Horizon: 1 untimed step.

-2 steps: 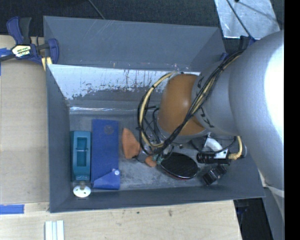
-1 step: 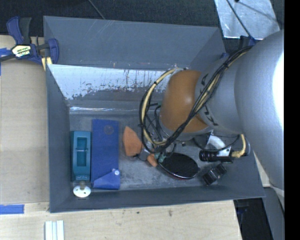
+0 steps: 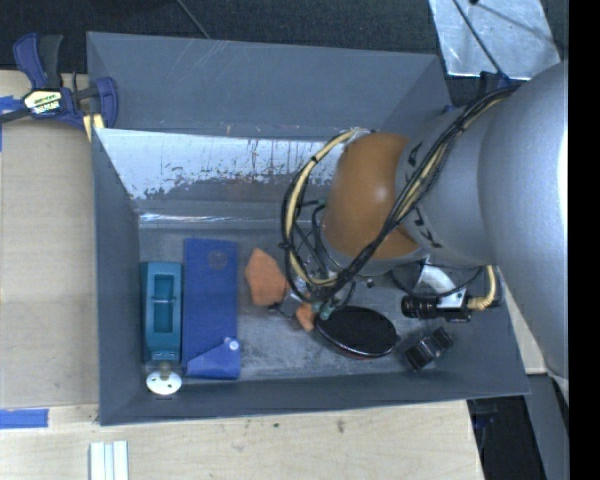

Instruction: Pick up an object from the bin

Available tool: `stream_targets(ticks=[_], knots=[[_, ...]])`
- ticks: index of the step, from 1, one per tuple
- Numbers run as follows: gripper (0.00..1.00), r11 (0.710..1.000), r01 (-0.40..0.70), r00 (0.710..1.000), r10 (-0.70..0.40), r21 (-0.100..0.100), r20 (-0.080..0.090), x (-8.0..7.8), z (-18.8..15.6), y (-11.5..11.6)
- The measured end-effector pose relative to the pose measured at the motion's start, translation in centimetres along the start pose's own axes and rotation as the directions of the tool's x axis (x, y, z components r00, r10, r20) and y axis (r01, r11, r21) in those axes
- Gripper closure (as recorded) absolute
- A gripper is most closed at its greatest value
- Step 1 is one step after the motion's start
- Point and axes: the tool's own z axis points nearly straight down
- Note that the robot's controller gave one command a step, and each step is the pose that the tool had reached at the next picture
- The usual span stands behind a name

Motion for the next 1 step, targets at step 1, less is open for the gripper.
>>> stream_targets(ticks=[1], knots=[[1.0, 1.0, 0.0, 1.0, 0.0, 0.002, -0.003, 0.06, -0.82, -0.07]])
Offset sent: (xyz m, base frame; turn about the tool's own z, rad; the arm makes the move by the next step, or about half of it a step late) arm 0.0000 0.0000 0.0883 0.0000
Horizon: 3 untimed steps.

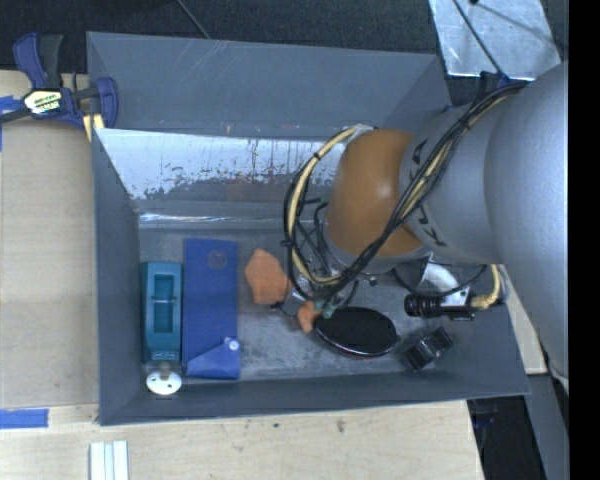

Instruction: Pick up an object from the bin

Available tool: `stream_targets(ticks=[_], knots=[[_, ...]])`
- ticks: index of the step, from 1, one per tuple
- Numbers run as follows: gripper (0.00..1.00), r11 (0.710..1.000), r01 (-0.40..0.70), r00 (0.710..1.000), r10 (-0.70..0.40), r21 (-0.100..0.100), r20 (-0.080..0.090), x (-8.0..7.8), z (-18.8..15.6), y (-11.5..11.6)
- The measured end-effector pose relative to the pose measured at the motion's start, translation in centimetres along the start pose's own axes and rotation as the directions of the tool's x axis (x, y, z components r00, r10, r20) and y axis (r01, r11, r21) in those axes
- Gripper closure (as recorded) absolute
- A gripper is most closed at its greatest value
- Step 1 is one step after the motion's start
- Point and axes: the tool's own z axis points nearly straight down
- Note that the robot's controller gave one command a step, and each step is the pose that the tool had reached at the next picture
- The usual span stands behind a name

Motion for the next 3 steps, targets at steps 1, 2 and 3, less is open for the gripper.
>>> stream_targets(ticks=[1, 2, 3], knots=[[1.0, 1.0, 0.001, 1.0, -0.001, 0.005, -0.005, 0.1, -2.1, -0.1], [1.0, 1.0, 0.0, 1.0, 0.0, 0.002, -0.002, 0.0, -4.4, 0.0], [1.0, 1.0, 0.002, 1.0, -0.001, -0.002, 0.003, -0.1, -6.3, 0.0]])
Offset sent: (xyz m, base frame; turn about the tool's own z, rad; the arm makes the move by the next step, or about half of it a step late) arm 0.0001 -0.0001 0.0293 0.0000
